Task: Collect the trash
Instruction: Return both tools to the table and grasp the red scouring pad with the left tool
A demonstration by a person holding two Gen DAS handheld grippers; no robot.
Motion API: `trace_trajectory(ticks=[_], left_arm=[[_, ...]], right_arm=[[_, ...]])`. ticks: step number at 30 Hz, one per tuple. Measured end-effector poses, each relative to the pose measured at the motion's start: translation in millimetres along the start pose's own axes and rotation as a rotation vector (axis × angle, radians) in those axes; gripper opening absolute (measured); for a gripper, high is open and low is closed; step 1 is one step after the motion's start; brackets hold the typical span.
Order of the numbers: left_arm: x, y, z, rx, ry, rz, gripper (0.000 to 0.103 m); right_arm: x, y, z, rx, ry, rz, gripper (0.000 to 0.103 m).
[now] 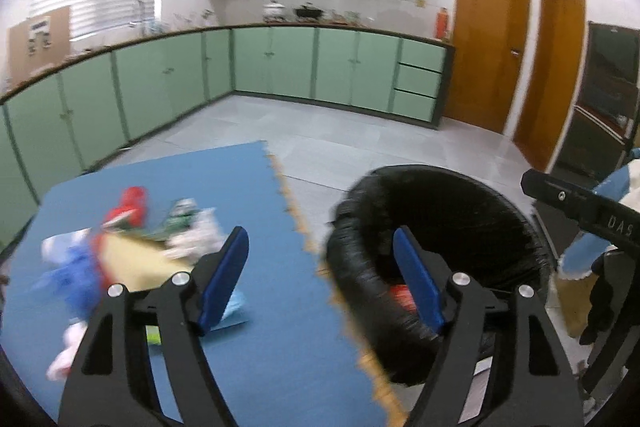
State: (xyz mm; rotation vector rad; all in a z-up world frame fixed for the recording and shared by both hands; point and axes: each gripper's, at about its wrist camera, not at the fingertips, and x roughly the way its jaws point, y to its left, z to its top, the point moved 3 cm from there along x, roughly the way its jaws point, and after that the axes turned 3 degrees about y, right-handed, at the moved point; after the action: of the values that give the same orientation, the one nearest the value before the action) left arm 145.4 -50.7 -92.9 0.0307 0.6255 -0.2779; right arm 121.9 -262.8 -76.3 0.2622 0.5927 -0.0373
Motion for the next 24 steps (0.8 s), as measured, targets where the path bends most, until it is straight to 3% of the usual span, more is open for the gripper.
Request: trace_trajectory(ticks=[5, 12, 17, 24], left_arm=[[-35, 56, -22, -0.016, -0.021, 0.139, 0.073], [-62, 135, -61, -0.066, 0.026, 0.308, 0.073], [-60, 169, -85, -0.114, 0.088, 0.329, 0.06], [-44, 175, -102, -0.141, 0.138, 0.28, 0.042]], right_arm=[[12, 63, -25, -0.036, 0.044, 0.091, 0.097], [32, 140, -66, -0.122, 0.107, 0.132, 0.097], [44, 168, -89, -0.176, 0.142, 0.122, 0.097], [59, 182, -109, -0.239, 0.215, 0.123, 0.096]])
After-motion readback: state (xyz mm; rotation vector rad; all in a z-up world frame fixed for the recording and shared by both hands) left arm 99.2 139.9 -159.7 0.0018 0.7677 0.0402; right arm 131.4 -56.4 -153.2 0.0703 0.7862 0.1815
